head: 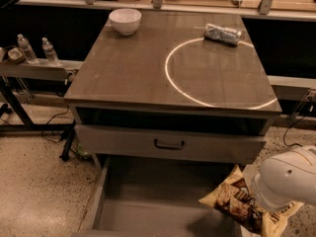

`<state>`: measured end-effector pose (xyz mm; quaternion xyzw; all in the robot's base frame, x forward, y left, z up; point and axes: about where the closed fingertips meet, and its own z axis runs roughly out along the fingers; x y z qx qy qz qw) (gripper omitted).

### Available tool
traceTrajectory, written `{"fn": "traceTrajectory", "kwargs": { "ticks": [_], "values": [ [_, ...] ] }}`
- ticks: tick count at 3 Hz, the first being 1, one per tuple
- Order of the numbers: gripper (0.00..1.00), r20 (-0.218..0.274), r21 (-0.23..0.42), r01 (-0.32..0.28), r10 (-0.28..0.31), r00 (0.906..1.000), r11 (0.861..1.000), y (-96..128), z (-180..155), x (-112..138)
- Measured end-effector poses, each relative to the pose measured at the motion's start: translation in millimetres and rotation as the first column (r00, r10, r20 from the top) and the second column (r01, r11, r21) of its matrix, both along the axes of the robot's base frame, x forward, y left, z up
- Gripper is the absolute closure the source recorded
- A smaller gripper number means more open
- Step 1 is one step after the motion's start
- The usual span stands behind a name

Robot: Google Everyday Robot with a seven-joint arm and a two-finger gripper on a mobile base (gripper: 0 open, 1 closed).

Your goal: Pick brown chip bag from middle drawer and place on counter

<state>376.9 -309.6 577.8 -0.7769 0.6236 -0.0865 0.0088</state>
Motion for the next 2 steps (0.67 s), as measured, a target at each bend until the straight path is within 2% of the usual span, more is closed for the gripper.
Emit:
{"fn": "traceTrajectory", "kwargs": {
  "ticks": [1, 2],
  "values": [
    [1.00, 0.000, 0.000, 0.000, 0.000, 1.0000, 1.000, 0.0, 0.0, 0.0],
    [1.00, 0.011, -0.009, 0.006, -0.006, 0.9999, 1.000, -1.2, 18.1, -19.0]
  ]
}}
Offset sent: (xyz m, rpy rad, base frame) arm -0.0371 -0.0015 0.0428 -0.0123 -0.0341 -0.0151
